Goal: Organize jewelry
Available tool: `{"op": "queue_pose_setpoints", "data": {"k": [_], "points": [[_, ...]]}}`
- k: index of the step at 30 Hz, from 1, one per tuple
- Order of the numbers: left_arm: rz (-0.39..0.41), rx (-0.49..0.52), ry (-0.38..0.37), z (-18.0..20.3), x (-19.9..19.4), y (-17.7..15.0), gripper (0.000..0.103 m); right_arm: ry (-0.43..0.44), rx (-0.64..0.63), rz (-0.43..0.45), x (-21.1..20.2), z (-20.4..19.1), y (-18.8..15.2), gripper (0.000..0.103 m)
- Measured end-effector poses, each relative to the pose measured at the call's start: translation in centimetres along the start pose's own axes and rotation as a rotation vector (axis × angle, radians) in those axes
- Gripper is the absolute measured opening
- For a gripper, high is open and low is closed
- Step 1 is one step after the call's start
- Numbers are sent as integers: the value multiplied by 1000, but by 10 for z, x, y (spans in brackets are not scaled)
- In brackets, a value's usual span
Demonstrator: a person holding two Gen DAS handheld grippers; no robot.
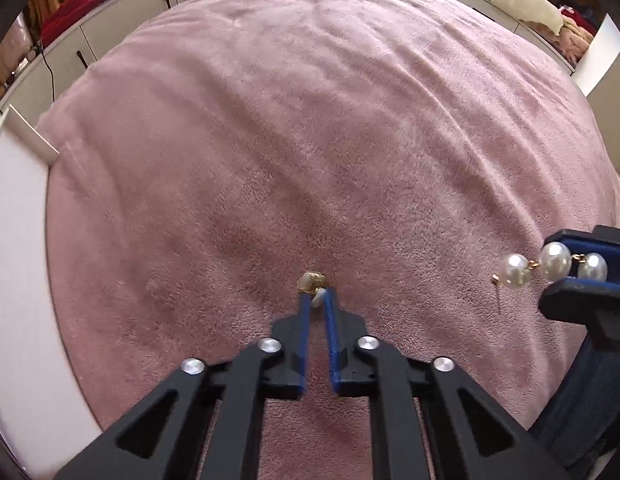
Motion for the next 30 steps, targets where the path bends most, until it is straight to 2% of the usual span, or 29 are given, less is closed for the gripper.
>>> {"op": "queue_pose_setpoints", "data": {"k": [1, 7, 11, 16, 20, 22, 23, 25, 28, 30], "points": [[9, -17, -10, -2, -4, 1, 6, 2, -2, 8, 0, -1, 2, 12], [99, -101, -30, -23, -42, 6, 6, 11, -30, 63, -9, -8, 30, 12], [187, -160, -38, -40, -82, 8, 6, 14, -61, 101, -18, -18, 51, 12], [277, -192, 0, -57, -129, 9, 6, 26, -118, 135, -21, -38, 79, 12], [303, -220, -13, -73, -152, 2, 6, 26, -145, 160, -21, -51, 96, 12], [261, -219, -63, -68, -142, 3, 9, 18, -144, 174, -25, -53, 102, 12], [238, -221, -67, -64, -132, 4, 27, 11, -139, 183, -28, -53, 104, 12], [194, -217, -85, -51, -108, 4, 46, -13, -129, 194, -34, -45, 103, 12], [133, -205, -128, -24, -68, 8, 48, -29, -85, 188, -37, -28, 96, 12], [97, -163, -54, -7, -43, 14, 47, -35, -65, 177, -37, -18, 91, 12]]}}
Point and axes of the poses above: each gripper's, at about its wrist camera, not at the fingertips, and x roughly the way its jaws point, z to its right, y to its top, the point moved 4 cm from there along x, roughly the way its jaws point
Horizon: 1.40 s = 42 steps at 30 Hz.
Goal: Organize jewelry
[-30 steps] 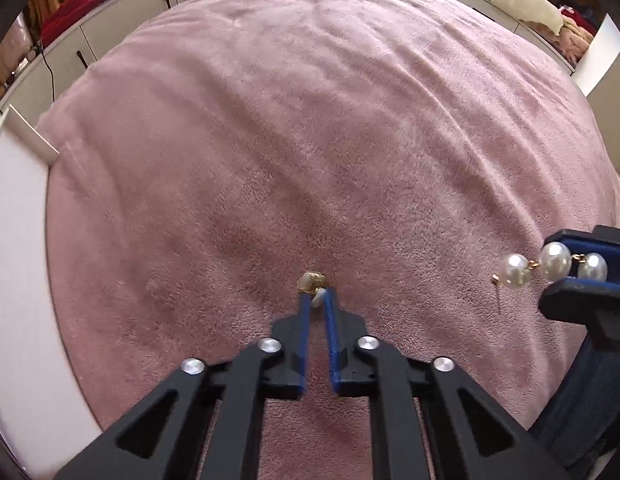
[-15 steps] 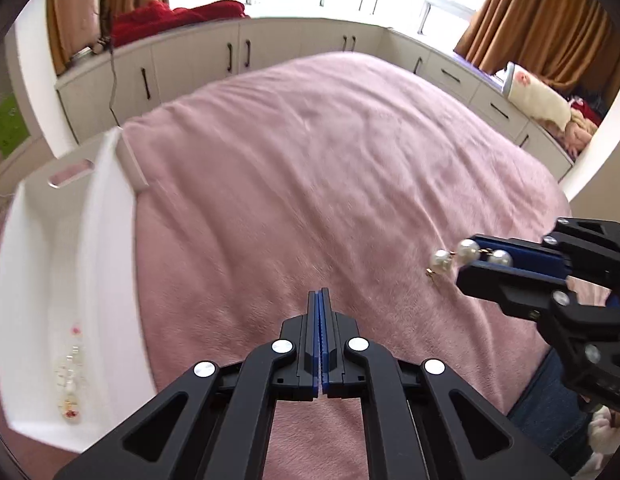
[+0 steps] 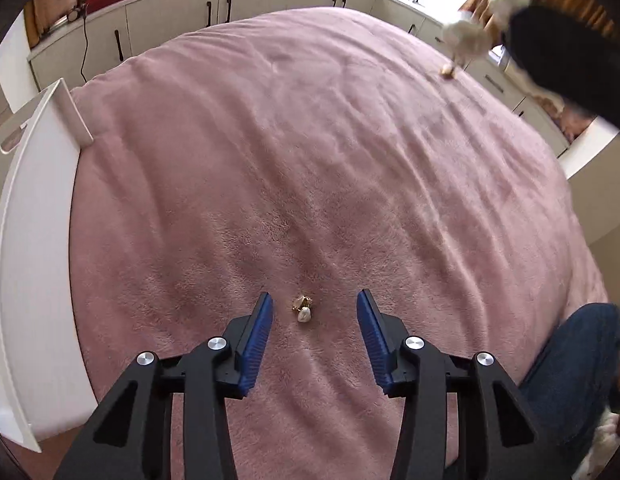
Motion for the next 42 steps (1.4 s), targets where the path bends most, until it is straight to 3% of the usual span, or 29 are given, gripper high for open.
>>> {"op": "queue_pose_setpoints", "data": {"k": [6, 9, 10, 11, 17, 23, 29, 36, 42], "points": [[-106, 61, 148, 2, 53, -13, 42, 2, 27, -14, 1, 16, -14, 12], [-91, 47, 129, -3, 58, -16, 37, 10, 43, -25, 6, 20, -22, 12], [-85, 50, 136, -4, 57, -16, 22, 13, 47, -30, 7, 22, -25, 12], [-80, 49, 138, -7, 56, -15, 18, 15, 53, -35, 9, 24, -27, 12], [-53, 22, 109, -15, 45, -14, 17, 15, 85, -86, 25, 32, -47, 12], [49, -30, 85, -22, 1, 2, 17, 28, 81, -108, 35, 27, -48, 12], [186, -103, 101, -56, -75, 11, 17, 66, 5, -76, 40, -5, -12, 12], [300, -243, 223, -134, -159, 7, 18, 151, -115, -25, 65, -75, 55, 12], [276, -394, 355, -215, -184, -30, 18, 235, -197, -36, 99, -142, 95, 12]]}}
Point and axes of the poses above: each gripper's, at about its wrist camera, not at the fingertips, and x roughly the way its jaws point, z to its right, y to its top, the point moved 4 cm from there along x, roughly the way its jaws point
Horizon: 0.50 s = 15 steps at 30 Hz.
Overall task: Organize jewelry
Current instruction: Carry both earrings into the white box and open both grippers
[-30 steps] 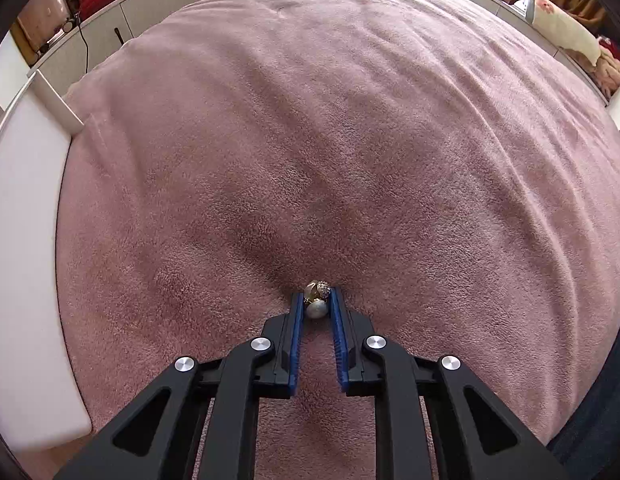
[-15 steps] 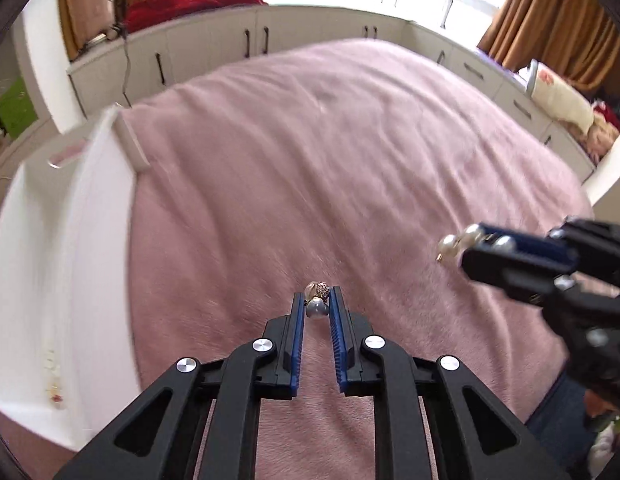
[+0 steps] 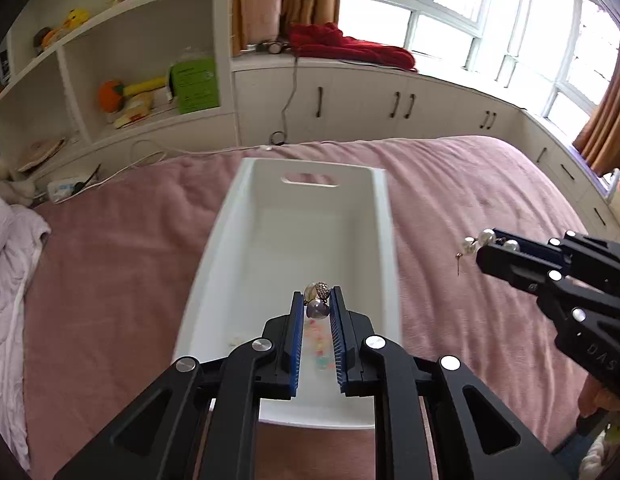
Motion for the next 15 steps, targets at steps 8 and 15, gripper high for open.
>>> {"op": "queue_pose_setpoints", "data": {"k": [8, 15], "points": [[-47, -70, 90, -47, 21, -26, 18, 37, -53, -88, 64, -45, 8, 12], [-65, -76, 48, -44, 36, -37, 20, -19, -23, -110, 85, -43, -6, 64]]}}
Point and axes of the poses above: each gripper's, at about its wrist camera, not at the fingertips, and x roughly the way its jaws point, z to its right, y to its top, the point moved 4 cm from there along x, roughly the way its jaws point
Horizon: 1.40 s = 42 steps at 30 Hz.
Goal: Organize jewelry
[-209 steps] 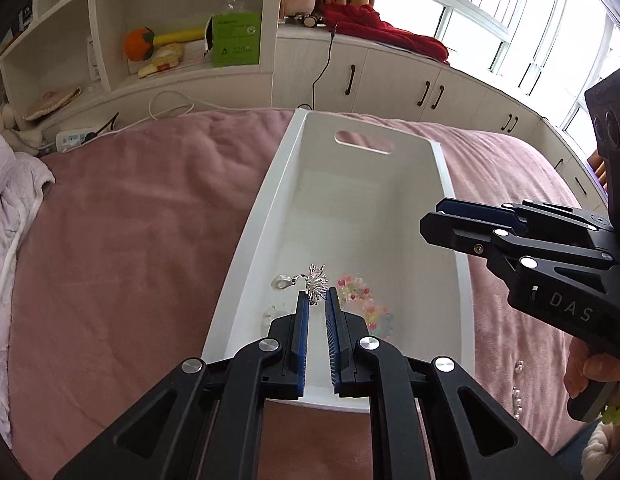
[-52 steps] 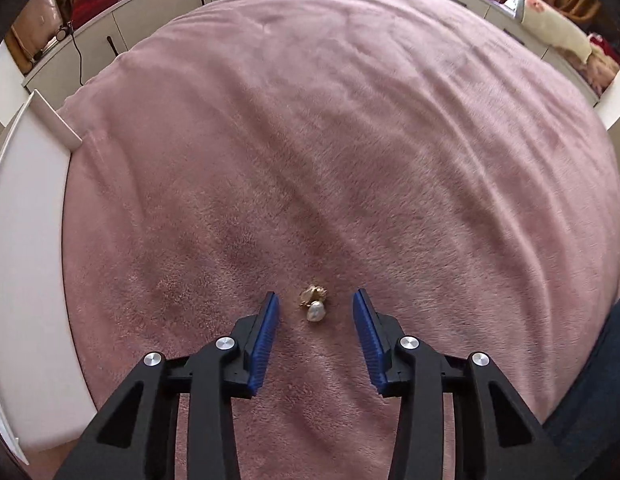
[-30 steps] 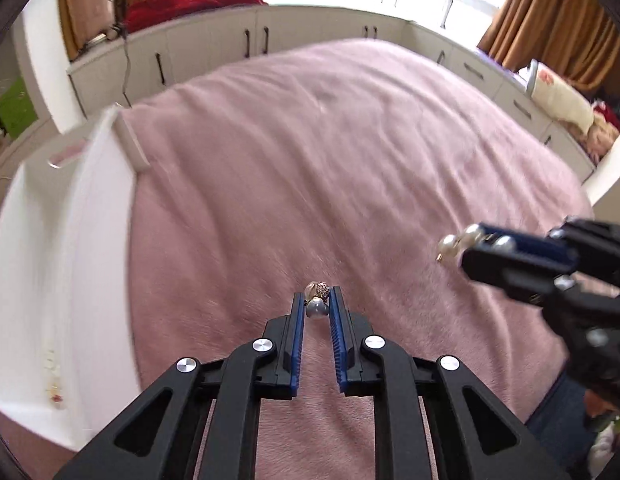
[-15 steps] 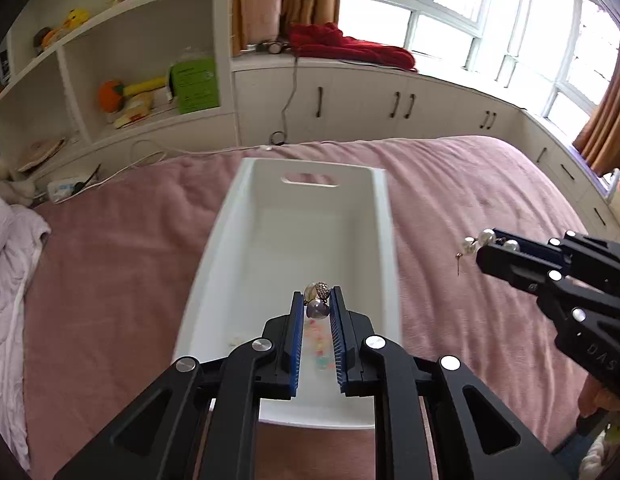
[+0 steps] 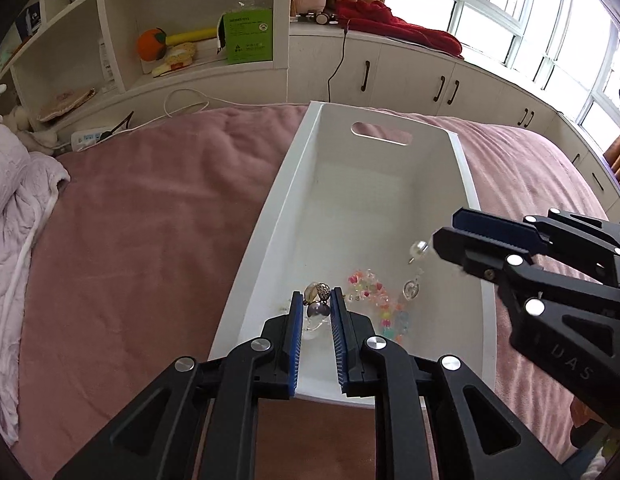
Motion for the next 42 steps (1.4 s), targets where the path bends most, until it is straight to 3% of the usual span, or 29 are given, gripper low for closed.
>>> {"op": "queue_pose_setpoints", "data": {"k": [2, 5, 10, 12, 14, 18, 26, 42], "points": [[13, -7, 32, -1, -1, 0, 41, -34, 14, 11, -1, 7, -1, 67], [39, -45, 39, -7, -4, 2, 59, -36, 21, 19, -6, 12, -1, 71], [62, -47, 106, -7, -17, 7, 67, -82, -34, 54, -23, 6, 3, 73], [75, -32, 139, -5, -25, 9, 73, -95, -40, 69, -33, 6, 3, 76], [97, -25, 160, -5, -34, 10, 86, -105, -40, 82, -44, 7, 3, 81], [107, -19, 104, -4, -52, 7, 87, -143, -63, 92, -63, 7, 0, 84], [123, 48, 119, 7, -70, -7, 87, -175, -52, 129, -85, 14, -10, 91], [141, 65, 133, 7, -67, -14, 90, -178, -14, 112, -81, 22, -27, 91]]}}
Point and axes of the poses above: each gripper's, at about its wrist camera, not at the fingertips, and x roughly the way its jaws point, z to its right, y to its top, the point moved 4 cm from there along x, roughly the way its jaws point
